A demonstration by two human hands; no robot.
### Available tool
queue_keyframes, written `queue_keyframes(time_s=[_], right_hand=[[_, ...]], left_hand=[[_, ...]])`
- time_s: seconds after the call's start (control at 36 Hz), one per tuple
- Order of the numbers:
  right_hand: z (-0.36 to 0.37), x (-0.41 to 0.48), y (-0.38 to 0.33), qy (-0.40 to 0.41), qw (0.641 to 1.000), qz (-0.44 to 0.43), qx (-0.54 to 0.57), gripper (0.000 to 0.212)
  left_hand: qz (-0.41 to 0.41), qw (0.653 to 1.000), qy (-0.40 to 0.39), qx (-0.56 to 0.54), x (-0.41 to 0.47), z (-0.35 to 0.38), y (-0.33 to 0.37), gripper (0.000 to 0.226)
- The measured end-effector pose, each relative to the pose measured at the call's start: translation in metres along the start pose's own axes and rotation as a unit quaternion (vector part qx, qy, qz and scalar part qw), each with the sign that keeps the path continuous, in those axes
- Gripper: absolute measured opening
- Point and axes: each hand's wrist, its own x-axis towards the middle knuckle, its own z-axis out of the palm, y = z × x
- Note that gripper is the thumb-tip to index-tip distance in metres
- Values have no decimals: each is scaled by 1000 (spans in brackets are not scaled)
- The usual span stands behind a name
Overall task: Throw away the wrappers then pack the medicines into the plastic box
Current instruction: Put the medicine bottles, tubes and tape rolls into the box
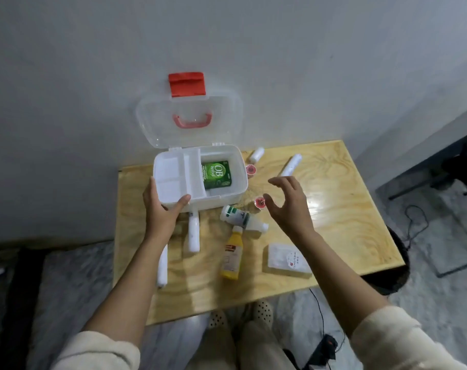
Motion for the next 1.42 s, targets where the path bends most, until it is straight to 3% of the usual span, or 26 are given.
queue_keyframes(time_s=[0.11, 0.22, 0.31, 0.44, 0.56, 0.64, 0.69, 0.86, 0.97, 1.06, 1.19, 1.42], right_hand=[[-10, -60, 40, -72, 996, 51, -20, 34], [-14, -103, 65, -193, 975, 83, -72, 62], [-12, -117, 76, -220, 967, 63, -110, 73], [-7, -113, 78, -177, 971, 88, -131, 63], [-11, -84, 66, -74, 986, 116, -88, 64], [-17, -48, 44, 7, 996, 85, -40, 66], [-18, -18, 24, 16, 998, 56, -14, 66], [1, 60, -34, -111, 990, -52, -67, 72], [26, 89, -51, -221, 946, -128, -200, 70], [40, 100, -55, -254, 917, -162, -263, 63], [59, 113, -60, -273, 913, -158, -260, 64], [78, 115, -62, -317, 926, -107, -176, 76]], left_hand=[[-7, 1000, 6, -8, -2, 3, -3, 91], [-5, 1000, 9, -16, -4, 5, -5, 91], [-10, 1000, 10, -15, -4, 5, -4, 91], [-12, 1000, 8, -16, -2, 4, -5, 92], [-10, 1000, 6, -17, -2, 2, -4, 91], [-14, 1000, 5, -20, -4, 2, -1, 91], [-17, 1000, 3, -24, -3, 2, -1, 91], [-10, 1000, -18, 4, 1, -4, -2, 97], [30, 998, -43, 44, 10, -12, -1, 101], [57, 992, -66, 89, 19, -17, 5, 108], [42, 971, -140, 189, 34, -23, 12, 141], [35, 949, -181, 257, 40, -25, 24, 150]])
